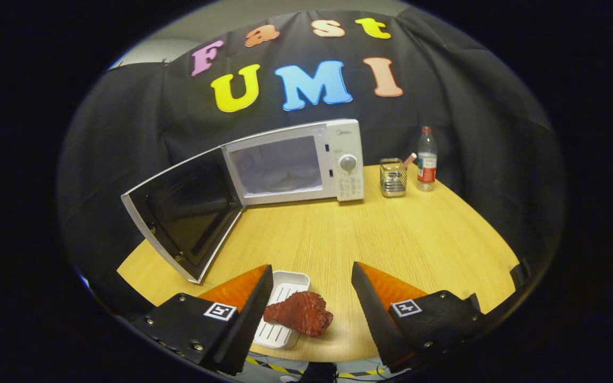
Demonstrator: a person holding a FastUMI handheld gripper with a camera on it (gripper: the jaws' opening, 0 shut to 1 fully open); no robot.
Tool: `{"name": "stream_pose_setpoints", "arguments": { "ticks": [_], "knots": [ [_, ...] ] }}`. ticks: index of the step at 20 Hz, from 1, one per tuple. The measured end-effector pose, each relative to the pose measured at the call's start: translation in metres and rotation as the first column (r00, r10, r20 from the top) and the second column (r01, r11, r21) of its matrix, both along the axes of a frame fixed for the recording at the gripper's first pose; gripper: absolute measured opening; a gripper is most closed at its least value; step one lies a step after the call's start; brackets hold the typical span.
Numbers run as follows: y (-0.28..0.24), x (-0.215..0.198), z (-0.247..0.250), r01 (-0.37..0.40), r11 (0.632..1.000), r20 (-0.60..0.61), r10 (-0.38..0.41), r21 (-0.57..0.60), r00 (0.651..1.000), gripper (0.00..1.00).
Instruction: Open the microwave, put the food inside, and close the microwave door.
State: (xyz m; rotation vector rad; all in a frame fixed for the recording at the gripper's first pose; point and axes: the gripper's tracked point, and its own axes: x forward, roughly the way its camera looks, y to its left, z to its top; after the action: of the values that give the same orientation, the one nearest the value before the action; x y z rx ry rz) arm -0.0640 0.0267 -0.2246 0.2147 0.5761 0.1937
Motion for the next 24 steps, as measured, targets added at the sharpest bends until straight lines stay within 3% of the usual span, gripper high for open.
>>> {"name": "stream_pose_setpoints", "arguments": {
  "ticks": [3,4,7,9,10,12,13,15,16,20,24],
  "knots": [
    [-0.002,-0.010,-0.032,0.036,0.995,-0.102,-0.027,0.092,0.994,0.90],
    [0.002,-0.012,-0.041,0.049,0.990,-0.144,-0.030,0.135,0.989,0.85],
    [0.018,-0.025,-0.058,0.070,0.965,-0.235,-0.010,0.252,0.972,0.86],
    [0.022,-0.021,-0.060,0.093,0.956,-0.248,-0.022,0.278,0.969,0.57],
    [0.022,-0.019,-0.057,0.103,0.951,-0.256,-0.026,0.291,0.966,0.35],
    [0.027,-0.021,-0.045,0.095,0.933,-0.243,-0.008,0.348,0.970,0.34],
    [0.035,-0.014,-0.052,0.096,0.932,-0.250,-0.007,0.349,0.968,0.22],
    [0.035,-0.012,-0.049,0.079,0.932,-0.233,0.006,0.353,0.972,0.22],
    [0.036,0.000,-0.048,0.091,0.932,-0.221,-0.013,0.350,0.975,0.10],
    [0.041,-0.005,-0.034,0.053,0.954,-0.206,0.010,0.295,0.979,0.10],
    [0.040,0.008,-0.013,0.074,0.947,-0.186,-0.016,0.312,0.982,0.10]
  ]
}}
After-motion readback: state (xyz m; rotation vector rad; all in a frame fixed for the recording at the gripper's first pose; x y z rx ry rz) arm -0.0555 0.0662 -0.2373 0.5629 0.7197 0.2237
